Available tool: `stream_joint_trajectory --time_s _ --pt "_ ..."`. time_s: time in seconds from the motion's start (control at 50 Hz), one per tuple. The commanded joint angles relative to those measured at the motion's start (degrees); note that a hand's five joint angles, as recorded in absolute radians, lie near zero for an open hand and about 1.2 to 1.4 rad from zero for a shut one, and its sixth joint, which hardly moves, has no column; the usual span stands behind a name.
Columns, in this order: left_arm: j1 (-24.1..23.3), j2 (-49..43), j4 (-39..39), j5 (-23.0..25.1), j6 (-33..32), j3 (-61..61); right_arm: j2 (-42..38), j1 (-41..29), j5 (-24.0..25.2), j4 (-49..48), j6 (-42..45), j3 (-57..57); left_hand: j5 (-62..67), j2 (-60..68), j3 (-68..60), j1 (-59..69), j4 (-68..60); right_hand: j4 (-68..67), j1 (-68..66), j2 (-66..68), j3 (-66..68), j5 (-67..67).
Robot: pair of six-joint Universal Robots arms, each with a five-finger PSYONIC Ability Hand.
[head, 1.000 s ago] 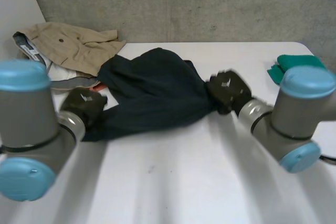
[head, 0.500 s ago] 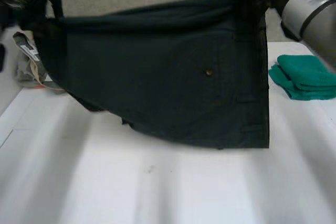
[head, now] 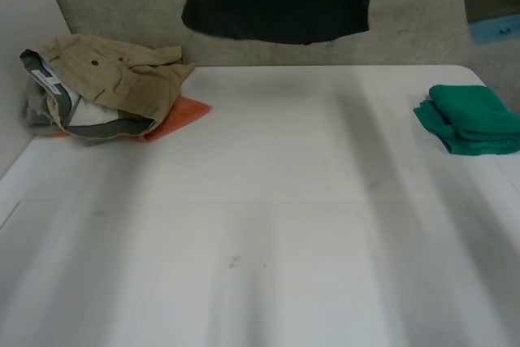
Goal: Fold the laundry.
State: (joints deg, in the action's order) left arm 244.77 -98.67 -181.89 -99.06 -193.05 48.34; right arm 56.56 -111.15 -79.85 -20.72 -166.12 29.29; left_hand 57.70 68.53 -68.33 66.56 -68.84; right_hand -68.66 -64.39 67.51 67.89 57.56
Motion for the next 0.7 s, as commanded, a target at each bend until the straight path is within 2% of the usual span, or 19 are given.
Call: stream_joint_trajectory --time_s 0.02,0.14,0.2,0.28,0.3,0.32,0.34,0.36,0.38,0.42,0.54,0.7 --pt "-1.58 2.34 6.90 -0.43 0.13 20.19 2.50 0.75 10.23 15.08 0.62 12.35 12.30 11.47 -11.67 13.44 -11.16 -11.34 -15.61 12.49 12.11 12.44" --pt "-3.95 1.38 7.17 0.01 -0.04 38.48 1.54 2.16 17.53 22.73 5.54 28.96 12.30 11.47 -11.67 13.44 -11.16 -11.34 -15.61 12.49 12.11 12.44" --pt "-6.05 -2.65 6.20 -0.25 0.13 42.87 -1.00 1.72 19.29 23.88 12.37 37.38 12.30 11.47 -11.67 13.44 -11.16 -11.34 -15.61 12.49 12.11 12.44" --pt "-8.60 -7.58 6.37 -0.69 -0.13 44.12 -4.78 1.46 18.86 23.62 21.97 42.95 12.30 11.47 -11.67 13.44 -11.16 -11.34 -15.61 12.49 12.11 12.44" --pt "-9.04 -8.20 6.63 -1.04 -0.13 44.12 -5.40 1.37 18.68 23.62 23.46 43.13 7.82 6.99 -7.19 8.97 -6.69 -11.34 -15.61 12.49 12.11 12.44" --pt "-9.40 -8.90 6.90 -1.57 -0.22 44.03 -5.84 1.37 18.42 23.79 24.35 43.39 -0.22 -1.05 0.85 0.93 1.35 2.34 -1.93 -1.19 -1.57 -1.24" --pt "-9.66 -9.96 7.42 -2.53 -0.31 43.94 -6.45 1.46 17.72 23.97 24.44 43.66 -20.12 -20.95 20.75 -18.97 21.25 37.11 32.84 -35.97 -36.34 -36.01" --pt "-9.75 -10.31 7.60 -3.15 -0.48 43.77 -6.55 1.46 17.28 23.97 24.01 43.92 -32.31 -33.14 32.93 -31.16 33.44 54.61 50.34 -53.47 -53.84 -53.51" --pt "-9.75 -10.40 7.78 -3.76 -0.57 43.59 -6.55 1.55 16.84 23.79 23.40 44.01 -42.09 -42.92 42.72 -40.94 43.22 58.66 54.39 -57.51 -57.89 -57.56" --pt "-9.58 -9.71 8.13 -5.86 -1.44 42.81 -6.03 1.81 16.22 23.53 20.51 44.54 -49.06 -49.90 49.69 -47.92 50.20 58.66 54.39 -57.51 -57.89 -57.56" --pt "-8.26 -4.88 7.87 -7.55 -4.61 42.45 0.82 3.56 16.13 22.91 12.94 48.14 -53.12 -53.95 53.75 -51.97 54.25 58.66 54.39 -57.51 -57.89 -57.56" --pt "-5.10 -1.44 8.39 -2.19 -5.41 42.98 13.04 8.75 14.81 23.09 7.66 57.27 -50.94 -51.77 51.57 -49.79 52.07 58.66 54.39 -57.51 -57.89 -57.56"
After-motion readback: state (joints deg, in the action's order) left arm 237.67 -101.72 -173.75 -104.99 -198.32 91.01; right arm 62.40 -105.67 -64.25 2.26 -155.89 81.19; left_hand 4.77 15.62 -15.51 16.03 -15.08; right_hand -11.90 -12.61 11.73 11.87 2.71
